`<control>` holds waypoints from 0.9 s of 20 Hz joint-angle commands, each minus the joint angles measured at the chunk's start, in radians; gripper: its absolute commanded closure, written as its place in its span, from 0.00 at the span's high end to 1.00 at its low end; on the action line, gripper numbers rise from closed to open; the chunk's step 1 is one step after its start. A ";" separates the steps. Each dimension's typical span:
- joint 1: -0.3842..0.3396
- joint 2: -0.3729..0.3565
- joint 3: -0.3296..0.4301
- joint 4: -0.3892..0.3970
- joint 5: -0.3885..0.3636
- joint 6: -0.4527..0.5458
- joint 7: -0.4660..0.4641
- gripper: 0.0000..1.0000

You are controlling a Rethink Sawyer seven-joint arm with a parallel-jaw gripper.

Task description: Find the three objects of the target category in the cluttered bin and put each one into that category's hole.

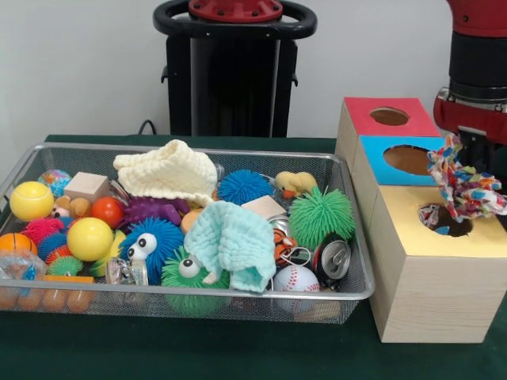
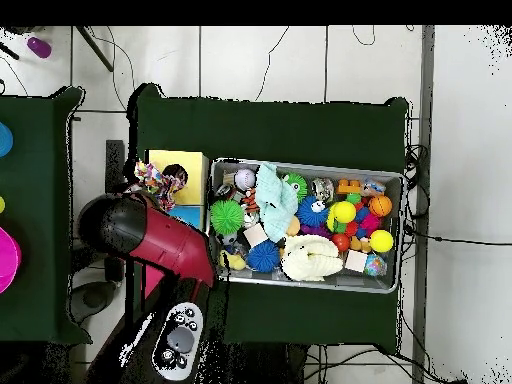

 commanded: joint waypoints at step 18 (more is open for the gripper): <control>0.009 0.122 -0.219 -0.180 -0.235 0.146 0.189 0.00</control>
